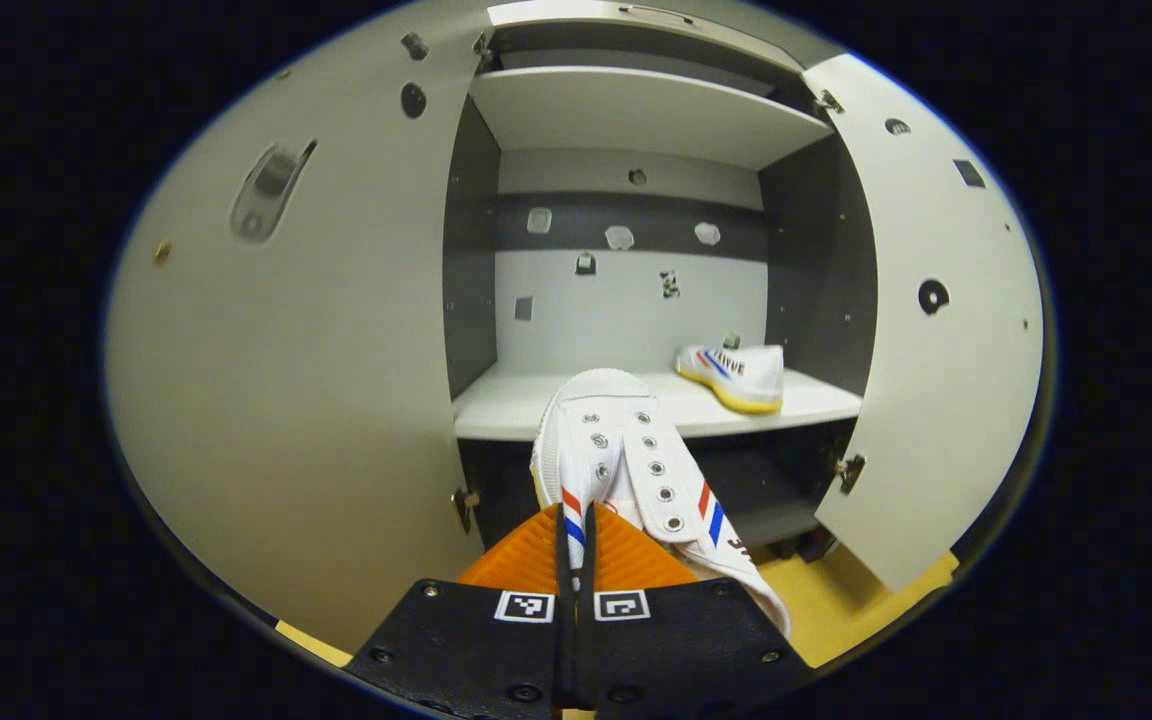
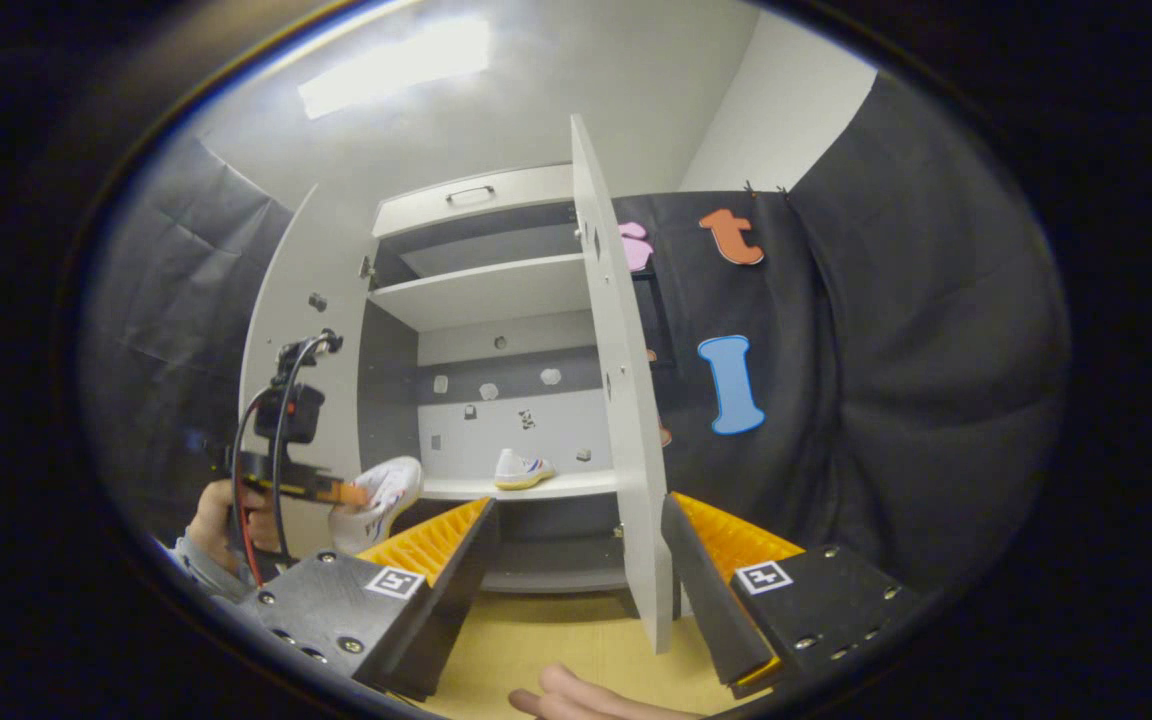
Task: Grab one shoe with the right hand and put it into the shoe cabinet, grab the other shoe with the left hand and put it into the shoe cabinet; then close the right door with the right hand and the left door with the left hand.
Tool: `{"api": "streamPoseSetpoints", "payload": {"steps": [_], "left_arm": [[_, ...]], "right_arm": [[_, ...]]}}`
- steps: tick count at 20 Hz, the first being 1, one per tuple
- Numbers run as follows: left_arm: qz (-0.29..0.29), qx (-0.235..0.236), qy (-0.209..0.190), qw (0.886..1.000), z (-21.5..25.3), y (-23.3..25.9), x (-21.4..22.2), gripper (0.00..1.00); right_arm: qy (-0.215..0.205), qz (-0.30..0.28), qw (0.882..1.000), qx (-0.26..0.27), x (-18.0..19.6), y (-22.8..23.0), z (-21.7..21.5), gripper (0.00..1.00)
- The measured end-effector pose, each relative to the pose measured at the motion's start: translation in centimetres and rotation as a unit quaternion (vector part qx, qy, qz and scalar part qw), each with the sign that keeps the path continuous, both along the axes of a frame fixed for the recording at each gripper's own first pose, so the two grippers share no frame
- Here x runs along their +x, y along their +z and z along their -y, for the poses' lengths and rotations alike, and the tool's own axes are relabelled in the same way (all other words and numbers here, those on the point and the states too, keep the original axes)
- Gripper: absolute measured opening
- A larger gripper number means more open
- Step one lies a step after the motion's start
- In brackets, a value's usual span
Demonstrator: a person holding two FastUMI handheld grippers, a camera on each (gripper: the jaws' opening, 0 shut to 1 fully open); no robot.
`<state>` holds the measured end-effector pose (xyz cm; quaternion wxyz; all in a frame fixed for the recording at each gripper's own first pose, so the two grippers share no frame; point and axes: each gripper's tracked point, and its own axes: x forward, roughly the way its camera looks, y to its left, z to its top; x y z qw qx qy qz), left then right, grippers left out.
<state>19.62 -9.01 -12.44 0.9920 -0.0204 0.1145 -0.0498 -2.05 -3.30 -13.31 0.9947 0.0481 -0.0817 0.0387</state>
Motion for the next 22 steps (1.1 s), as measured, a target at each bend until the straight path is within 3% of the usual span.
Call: {"api": "streamPoseSetpoints", "payload": {"steps": [4, 5, 10, 14, 17, 22], "left_arm": [[0.036, -0.035, -0.014, 0.999, 2.2, 5.8, 4.8, 0.00], [0.036, -0.040, -0.013, 0.998, 2.5, 6.5, 6.1, 0.00], [0.030, -0.030, 0.004, 0.999, 3.2, 8.3, 12.9, 0.00], [0.019, -0.012, -0.010, 1.000, 4.2, 6.5, 18.1, 0.00], [-0.022, -0.009, -0.003, 1.000, 4.2, 3.0, 20.7, 0.00], [-0.052, -0.014, -0.003, 0.999, 4.2, 0.5, 22.4, 0.00]], "right_arm": [[-0.006, 0.008, 1.000, 0.005, -0.9, 0.6, 1.4, 0.98], [-0.008, 0.013, 1.000, 0.006, -1.3, 0.7, 1.7, 0.94], [-0.026, 0.031, 0.999, 0.005, -2.2, 1.4, 3.5, 0.98], [-0.037, 0.033, 0.999, 0.018, -2.4, 1.7, 4.6, 0.98], [-0.048, 0.021, 0.998, 0.019, -1.8, 1.4, 5.6, 0.98], [-0.061, 0.014, 0.998, 0.010, -1.0, 1.4, 6.1, 0.98]]}}
